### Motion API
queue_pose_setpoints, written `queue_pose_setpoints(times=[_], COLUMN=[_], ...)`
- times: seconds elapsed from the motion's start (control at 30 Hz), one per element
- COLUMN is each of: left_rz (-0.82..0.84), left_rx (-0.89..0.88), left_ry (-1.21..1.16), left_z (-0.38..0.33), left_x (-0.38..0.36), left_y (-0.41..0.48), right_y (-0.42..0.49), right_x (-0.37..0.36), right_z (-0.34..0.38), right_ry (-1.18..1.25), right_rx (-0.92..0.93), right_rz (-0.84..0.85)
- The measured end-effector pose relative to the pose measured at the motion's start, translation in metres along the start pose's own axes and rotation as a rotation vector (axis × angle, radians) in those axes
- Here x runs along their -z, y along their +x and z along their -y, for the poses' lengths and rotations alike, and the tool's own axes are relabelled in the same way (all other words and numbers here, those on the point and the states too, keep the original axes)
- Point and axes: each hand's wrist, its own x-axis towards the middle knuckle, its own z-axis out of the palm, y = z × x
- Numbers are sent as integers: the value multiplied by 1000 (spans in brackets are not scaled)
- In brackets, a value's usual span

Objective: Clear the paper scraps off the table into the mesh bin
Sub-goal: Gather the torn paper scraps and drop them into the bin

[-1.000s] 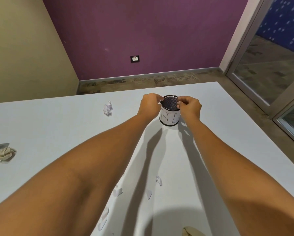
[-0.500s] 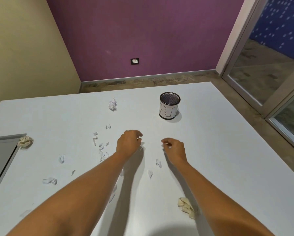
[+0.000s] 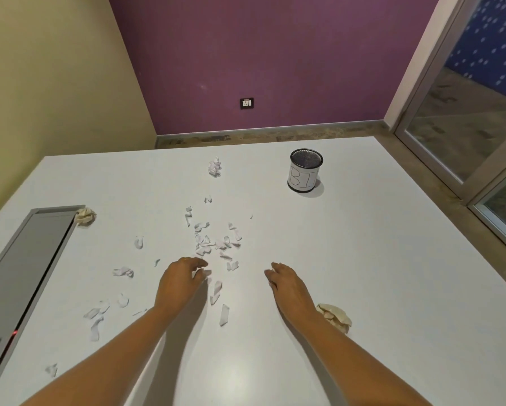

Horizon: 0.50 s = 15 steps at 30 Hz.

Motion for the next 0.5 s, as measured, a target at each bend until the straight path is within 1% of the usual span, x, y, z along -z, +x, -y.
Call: queue_pose_setpoints(times=[0.03, 0.1, 0.27, 0.33, 0.4, 0.5], left_rz=[3, 16, 38, 68, 107, 147], left_rx=[14, 48, 73, 51, 24, 1], left_ry=[6, 1, -35, -35, -32, -34], left_z=[6, 15, 10, 3, -3, -12], left_x=[2, 2, -4, -11, -19, -29], left_y=[-5, -16, -41, -53, -62, -69], right_y=[-5, -12, -28, -33, -37, -43], right_x=[-3, -9, -16, -17, -17, -14], right_z=[1, 0, 2, 5, 8, 10], right_ry=[71, -33, -176, -148, -21, -25], right_rx=[-14, 41, 112, 96, 14, 27], right_rz=[-33, -98, -113, -92, -24, -13])
